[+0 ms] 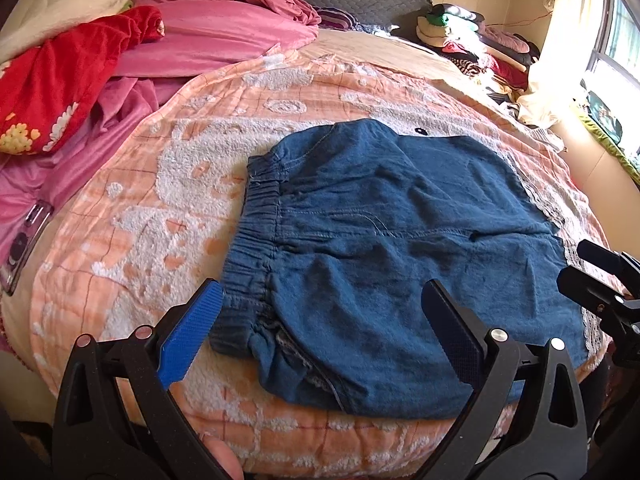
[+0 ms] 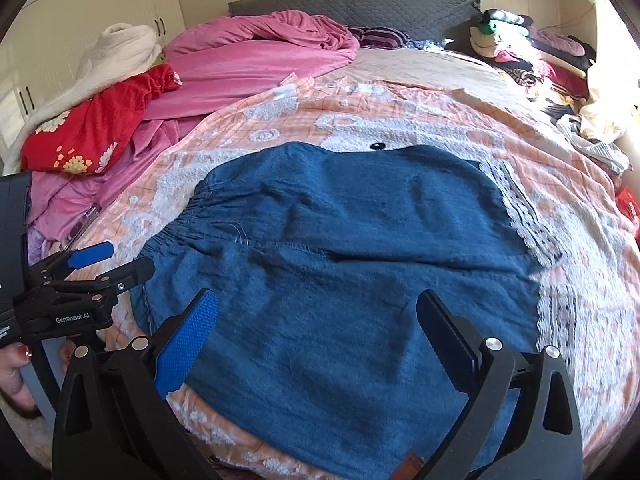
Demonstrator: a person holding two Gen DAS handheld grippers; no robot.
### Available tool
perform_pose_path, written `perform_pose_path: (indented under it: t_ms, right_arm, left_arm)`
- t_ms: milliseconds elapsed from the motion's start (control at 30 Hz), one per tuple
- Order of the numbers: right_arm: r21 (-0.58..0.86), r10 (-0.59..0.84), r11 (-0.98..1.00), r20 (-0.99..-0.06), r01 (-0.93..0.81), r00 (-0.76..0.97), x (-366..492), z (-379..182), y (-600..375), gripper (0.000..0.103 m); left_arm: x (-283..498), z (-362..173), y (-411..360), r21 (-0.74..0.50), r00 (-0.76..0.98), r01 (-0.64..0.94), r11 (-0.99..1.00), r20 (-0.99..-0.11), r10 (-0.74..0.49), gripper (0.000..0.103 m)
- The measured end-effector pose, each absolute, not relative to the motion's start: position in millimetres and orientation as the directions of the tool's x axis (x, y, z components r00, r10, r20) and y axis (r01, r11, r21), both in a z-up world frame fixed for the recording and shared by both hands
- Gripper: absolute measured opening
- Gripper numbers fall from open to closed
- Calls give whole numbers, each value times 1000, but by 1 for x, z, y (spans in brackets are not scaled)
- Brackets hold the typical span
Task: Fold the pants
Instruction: 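Grasp the elastic waistband with the left tool while the right tool grasps the denim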
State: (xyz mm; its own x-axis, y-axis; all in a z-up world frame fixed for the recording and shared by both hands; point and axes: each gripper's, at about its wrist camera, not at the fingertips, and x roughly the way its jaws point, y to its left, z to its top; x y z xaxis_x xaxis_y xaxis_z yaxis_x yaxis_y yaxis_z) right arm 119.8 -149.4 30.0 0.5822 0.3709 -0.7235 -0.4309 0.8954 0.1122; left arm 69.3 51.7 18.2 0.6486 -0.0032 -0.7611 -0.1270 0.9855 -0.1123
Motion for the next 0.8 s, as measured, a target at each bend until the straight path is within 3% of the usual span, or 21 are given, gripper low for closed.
perform_pose_path:
  t_ms: [267,467,667,800]
  right_arm:
    - [-6,366,856,-699,-516,615,207,38,-114,99]
    - [91,434,826,-733,-557,524,280,29,-98,99]
    - [31,435,761,-765,-648,475,332,16,-61,99]
    - [-15,431,704,-786,-710,443,351,3,-40,99]
  left_arm:
    - [140,4,105,-82,610,-147,986,-792,25,94]
    - [189,-20,137,-89,579,-133,987,-816,4,94]
    - [218,-40,144,-127,563,-77,989,-824,-62,72]
    - [229,-43,137,-153,567,-23,988,-816,-113,50]
